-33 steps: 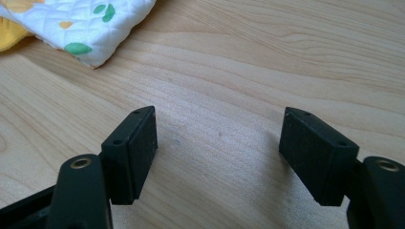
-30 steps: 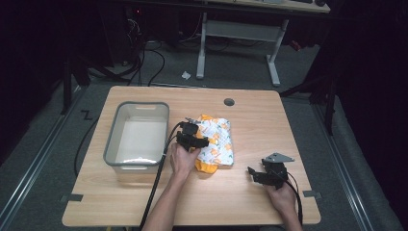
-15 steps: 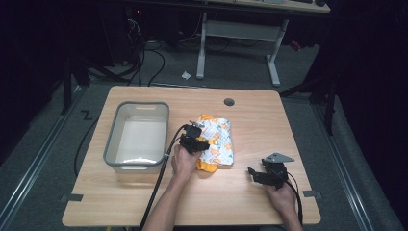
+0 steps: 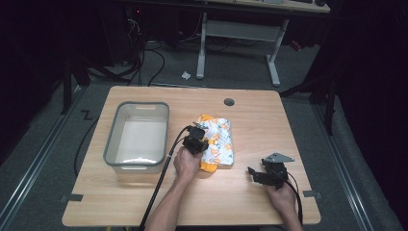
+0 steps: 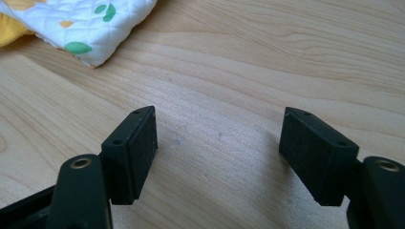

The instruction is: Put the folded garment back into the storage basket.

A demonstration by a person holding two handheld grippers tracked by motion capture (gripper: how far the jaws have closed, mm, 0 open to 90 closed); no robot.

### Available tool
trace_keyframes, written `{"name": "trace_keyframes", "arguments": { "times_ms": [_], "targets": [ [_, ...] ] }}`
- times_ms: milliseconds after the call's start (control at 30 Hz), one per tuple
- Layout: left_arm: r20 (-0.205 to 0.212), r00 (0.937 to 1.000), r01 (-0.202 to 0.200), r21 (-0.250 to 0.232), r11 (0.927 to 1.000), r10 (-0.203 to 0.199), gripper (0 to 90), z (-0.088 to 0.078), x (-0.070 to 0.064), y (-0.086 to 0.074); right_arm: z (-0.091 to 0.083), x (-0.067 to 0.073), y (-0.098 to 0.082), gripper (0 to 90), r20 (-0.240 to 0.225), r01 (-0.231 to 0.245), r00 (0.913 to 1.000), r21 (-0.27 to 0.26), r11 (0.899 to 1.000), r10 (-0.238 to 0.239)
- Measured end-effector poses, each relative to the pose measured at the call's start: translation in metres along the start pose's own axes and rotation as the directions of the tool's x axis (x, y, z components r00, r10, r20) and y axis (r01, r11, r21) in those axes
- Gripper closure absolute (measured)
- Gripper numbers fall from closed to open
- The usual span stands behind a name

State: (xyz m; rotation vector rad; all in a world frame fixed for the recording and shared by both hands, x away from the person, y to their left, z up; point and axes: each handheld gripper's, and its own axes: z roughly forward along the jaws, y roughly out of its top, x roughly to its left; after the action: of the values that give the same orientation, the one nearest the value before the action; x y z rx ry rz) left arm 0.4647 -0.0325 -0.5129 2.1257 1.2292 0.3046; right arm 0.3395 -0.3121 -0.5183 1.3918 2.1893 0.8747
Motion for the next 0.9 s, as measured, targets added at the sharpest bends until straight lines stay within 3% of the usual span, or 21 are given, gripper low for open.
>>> {"name": "trace_keyframes", "arguments": {
  "times_ms": [333,900],
  "targets": [
    [0.022,0.9996,0.019,-0.029,0.9994,-0.018,71.7,-0.007,-0.001,0.002,0.0,0.0,0.0,29.3,0.0,0.0,1.0,0.0,1.0,0.0],
    [0.083,0.9965,-0.001,-0.132,0.9913,0.012,73.9,-0.045,-0.011,0.012,0.0,0.0,0.0,29.3,0.001,0.0,1.0,0.0,1.0,0.0]
  ]
}}
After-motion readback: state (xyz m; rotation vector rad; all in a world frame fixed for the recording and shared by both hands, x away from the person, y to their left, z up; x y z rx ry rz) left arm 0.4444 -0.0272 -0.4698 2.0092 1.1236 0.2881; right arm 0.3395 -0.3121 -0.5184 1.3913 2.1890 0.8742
